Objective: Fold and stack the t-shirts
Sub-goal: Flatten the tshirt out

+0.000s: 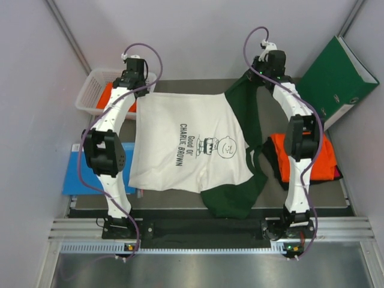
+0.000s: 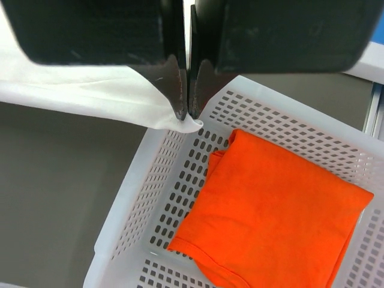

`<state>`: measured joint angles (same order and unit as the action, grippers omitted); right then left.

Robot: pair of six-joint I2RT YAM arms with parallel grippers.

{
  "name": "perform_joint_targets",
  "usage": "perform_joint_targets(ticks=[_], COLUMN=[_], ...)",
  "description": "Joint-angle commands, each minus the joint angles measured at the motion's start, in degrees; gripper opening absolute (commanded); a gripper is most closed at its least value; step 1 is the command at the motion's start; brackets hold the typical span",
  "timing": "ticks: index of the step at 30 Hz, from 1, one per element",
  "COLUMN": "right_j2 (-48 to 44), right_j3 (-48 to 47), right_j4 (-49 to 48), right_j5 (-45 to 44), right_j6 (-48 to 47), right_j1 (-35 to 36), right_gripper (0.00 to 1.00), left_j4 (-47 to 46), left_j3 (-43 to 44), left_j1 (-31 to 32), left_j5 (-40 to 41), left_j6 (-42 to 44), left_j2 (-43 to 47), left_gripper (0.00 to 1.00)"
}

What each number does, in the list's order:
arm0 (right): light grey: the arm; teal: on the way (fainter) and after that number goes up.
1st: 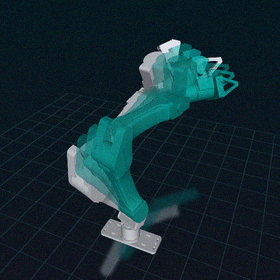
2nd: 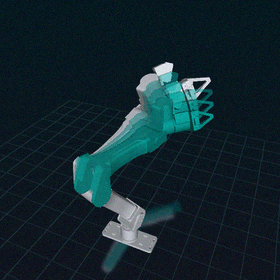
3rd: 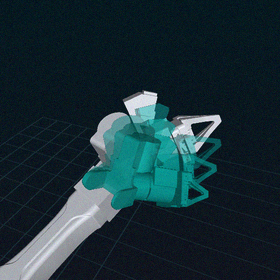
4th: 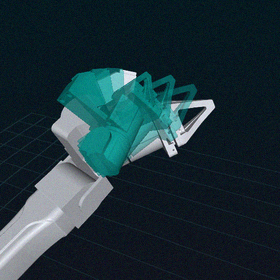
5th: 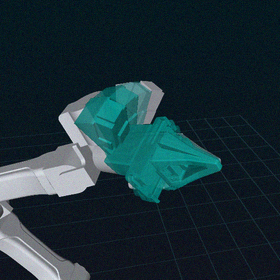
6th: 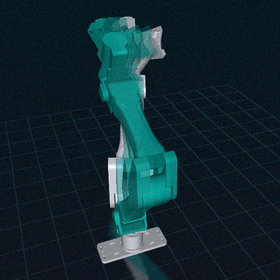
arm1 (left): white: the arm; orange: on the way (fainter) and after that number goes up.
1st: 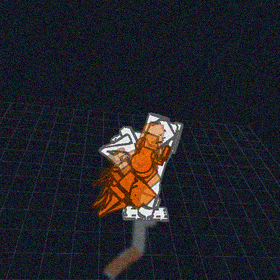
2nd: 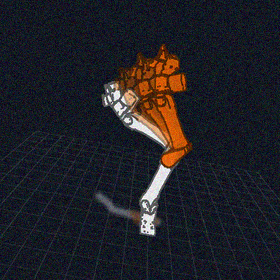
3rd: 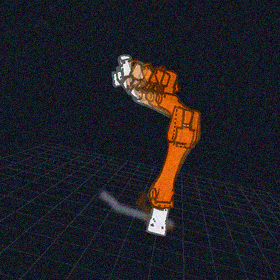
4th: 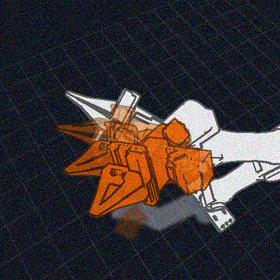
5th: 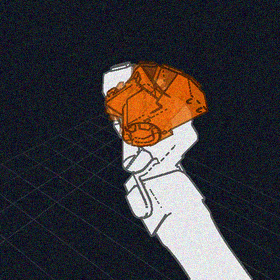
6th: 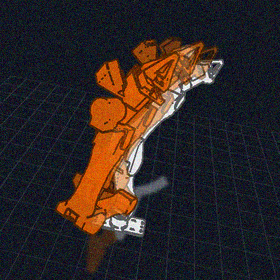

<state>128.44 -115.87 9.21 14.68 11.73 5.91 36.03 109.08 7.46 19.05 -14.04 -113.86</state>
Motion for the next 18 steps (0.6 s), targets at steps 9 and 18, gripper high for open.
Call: perform_joint_targets(ticks=[9, 18], right_j2=[-12.7, -29.0], right_j3=[9.6, 28.4], right_j4=[-2.4, -1.0], right_j5=[0.0, -0.8], right_j6=[-2.9, -1.3], right_j1=[3.0, 5.0], right_gripper=[0.0, 0.0], left_j4=[3.6, 7.9], left_j3=[-0.9, -7.8], left_j1=[-1.2, -1.3], left_j5=[2.1, 2.3], left_j6=[0.9, 0.1], left_j2=[5.9, 11.9], left_gripper=[0.0, 0.0])
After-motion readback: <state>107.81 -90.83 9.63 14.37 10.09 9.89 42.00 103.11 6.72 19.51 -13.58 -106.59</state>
